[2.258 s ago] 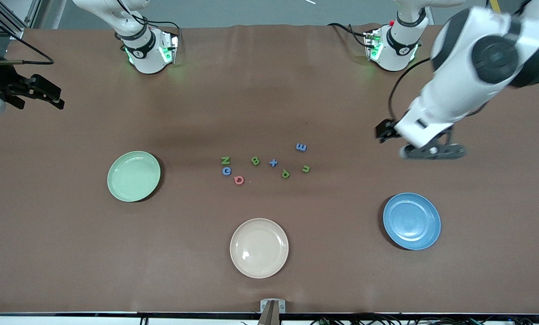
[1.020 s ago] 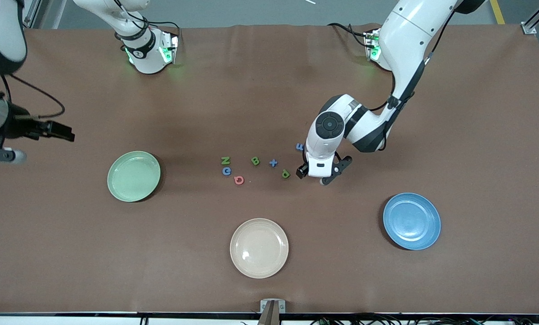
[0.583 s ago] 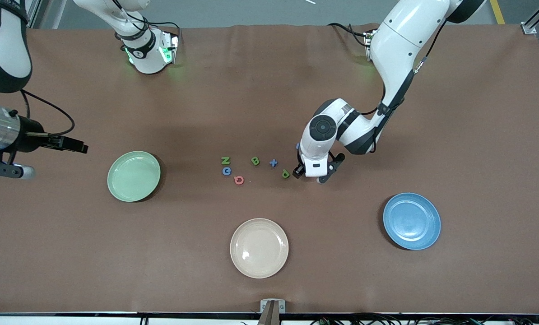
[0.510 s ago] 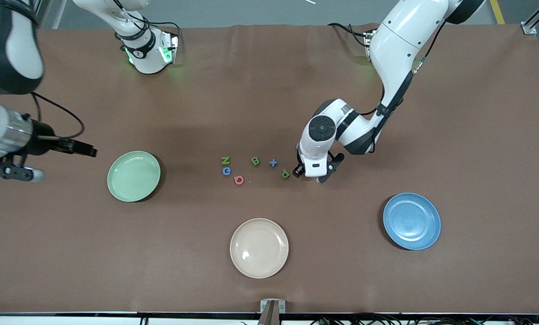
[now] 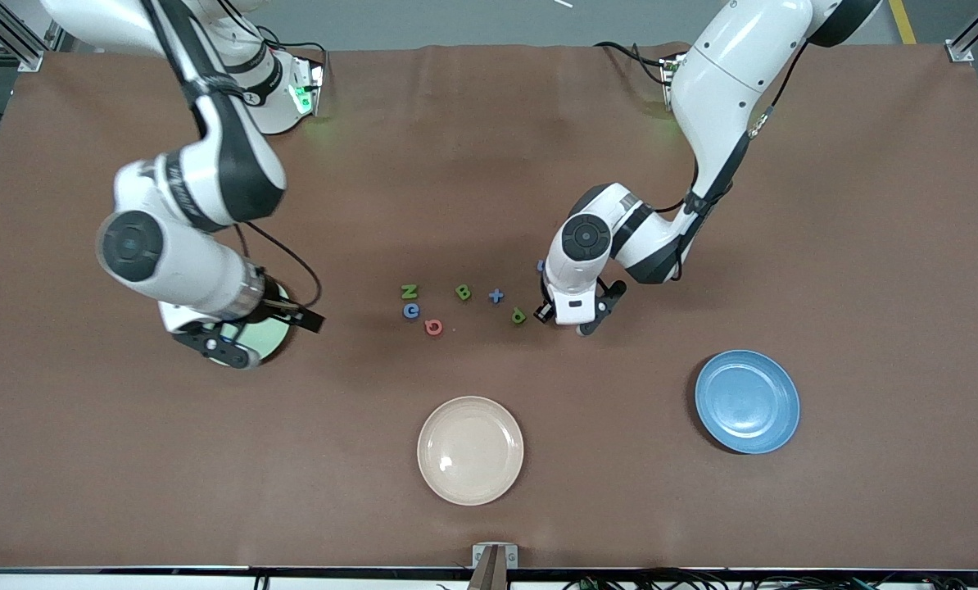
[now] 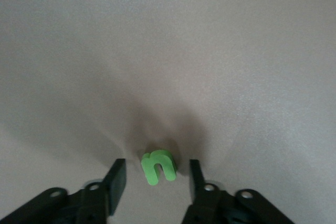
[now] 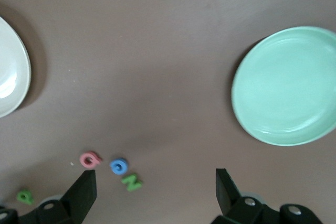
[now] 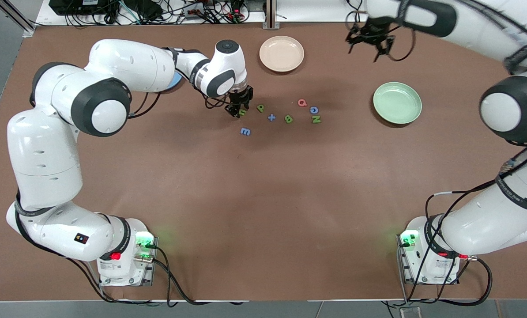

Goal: Sort upper and lower case letters into plates
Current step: 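Grasp the green n with the left gripper while the right gripper reaches letters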

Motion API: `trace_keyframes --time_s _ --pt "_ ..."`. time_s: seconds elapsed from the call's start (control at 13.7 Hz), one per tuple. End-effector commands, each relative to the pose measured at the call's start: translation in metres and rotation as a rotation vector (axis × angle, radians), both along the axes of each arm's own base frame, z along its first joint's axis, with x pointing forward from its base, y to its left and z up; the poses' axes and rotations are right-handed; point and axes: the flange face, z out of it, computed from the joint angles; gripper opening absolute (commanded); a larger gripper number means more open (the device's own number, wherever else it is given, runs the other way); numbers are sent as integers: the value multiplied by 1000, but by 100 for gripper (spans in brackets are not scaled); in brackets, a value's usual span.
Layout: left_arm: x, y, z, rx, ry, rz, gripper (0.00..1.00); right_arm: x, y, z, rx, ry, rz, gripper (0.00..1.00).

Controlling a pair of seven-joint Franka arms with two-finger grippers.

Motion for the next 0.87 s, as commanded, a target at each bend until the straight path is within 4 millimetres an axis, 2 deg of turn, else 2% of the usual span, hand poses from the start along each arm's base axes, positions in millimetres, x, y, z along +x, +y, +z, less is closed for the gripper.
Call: trace_keyframes --time_s 0.0,0.15,0.36,0.44,0.66,0.8 --pt "2 -3 -6 5 -11 -6 44 -2 41 -37 -9 -15 -82 100" --pt "5 -1 -4 3 -14 -1 39 -9 72 -63 -17 -24 -115 100" --pt "10 1 3 0 -24 3 12 -13 99 -104 -33 -40 -161 100" --pt "17 7 16 2 -40 11 8 -13 104 -118 -32 -48 -179 100" --pt "52 48 75 57 -126 -17 5 -15 118 -149 -29 -71 -206 100" --pt "82 94 91 70 -135 -58 4 -19 135 -159 -35 -69 -263 99"
